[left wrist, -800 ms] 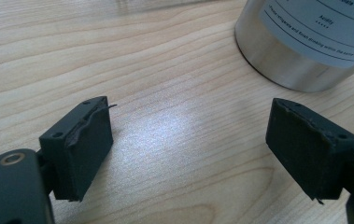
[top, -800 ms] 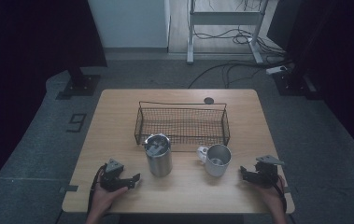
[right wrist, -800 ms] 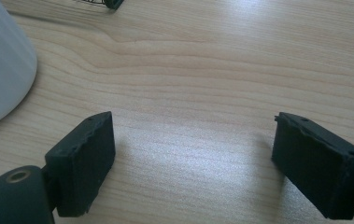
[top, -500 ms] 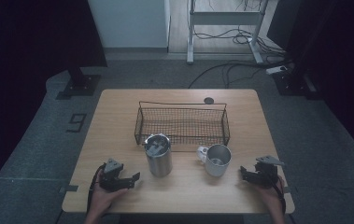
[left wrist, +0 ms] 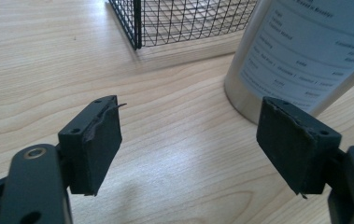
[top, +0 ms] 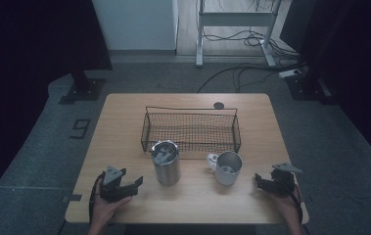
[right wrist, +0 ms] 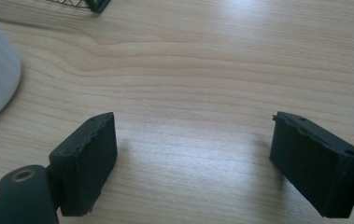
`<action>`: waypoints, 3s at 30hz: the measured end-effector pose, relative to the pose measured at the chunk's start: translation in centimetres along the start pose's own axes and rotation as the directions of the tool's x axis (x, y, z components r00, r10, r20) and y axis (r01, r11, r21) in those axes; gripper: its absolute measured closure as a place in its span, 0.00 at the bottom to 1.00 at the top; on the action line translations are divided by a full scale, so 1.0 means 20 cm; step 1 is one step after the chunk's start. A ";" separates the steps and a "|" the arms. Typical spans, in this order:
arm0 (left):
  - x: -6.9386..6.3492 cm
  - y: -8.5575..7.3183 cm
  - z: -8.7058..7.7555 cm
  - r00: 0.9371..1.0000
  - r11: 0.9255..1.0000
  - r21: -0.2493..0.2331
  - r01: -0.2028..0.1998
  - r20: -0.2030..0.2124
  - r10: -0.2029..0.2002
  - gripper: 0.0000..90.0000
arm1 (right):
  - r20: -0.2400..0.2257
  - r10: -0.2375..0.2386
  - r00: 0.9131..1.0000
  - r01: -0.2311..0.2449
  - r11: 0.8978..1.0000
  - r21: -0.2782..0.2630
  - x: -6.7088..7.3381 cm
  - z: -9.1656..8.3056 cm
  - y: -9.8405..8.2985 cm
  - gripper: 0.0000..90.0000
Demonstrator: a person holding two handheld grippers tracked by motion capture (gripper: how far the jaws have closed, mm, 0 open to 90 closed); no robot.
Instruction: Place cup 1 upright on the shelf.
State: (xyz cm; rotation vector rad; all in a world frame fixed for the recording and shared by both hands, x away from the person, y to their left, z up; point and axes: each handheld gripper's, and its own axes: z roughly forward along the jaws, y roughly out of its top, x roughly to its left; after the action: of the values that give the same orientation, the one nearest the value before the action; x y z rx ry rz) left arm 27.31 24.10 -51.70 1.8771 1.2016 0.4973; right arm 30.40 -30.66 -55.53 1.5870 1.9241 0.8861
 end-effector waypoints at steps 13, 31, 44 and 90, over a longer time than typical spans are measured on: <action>-0.09 0.10 -0.09 0.996 0.998 -0.049 -0.028 0.080 0.032 0.19 | 0.022 0.000 1.000 0.000 1.000 0.003 0.00 0.00 0.00 0.17; -0.16 0.26 -0.15 0.992 0.991 -0.130 -0.030 0.118 0.046 0.17 | 0.028 0.005 1.000 -0.005 1.000 0.003 0.00 -0.01 -0.01 0.17; -0.24 0.29 -0.07 0.985 0.994 -0.094 -0.052 0.159 0.067 0.15 | 0.027 0.004 1.000 -0.004 1.000 0.003 0.00 -0.01 -0.01 0.17; -0.36 0.39 0.23 0.983 0.990 -0.107 -0.088 0.150 0.103 0.01 | 0.007 -0.013 1.000 0.013 1.000 0.003 0.00 -0.01 -0.01 0.17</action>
State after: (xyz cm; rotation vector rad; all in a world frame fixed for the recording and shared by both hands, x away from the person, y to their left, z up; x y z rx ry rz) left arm 31.53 14.33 -47.26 1.8580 0.9710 0.4461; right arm 30.19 -30.62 -55.55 1.5757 1.9297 0.8711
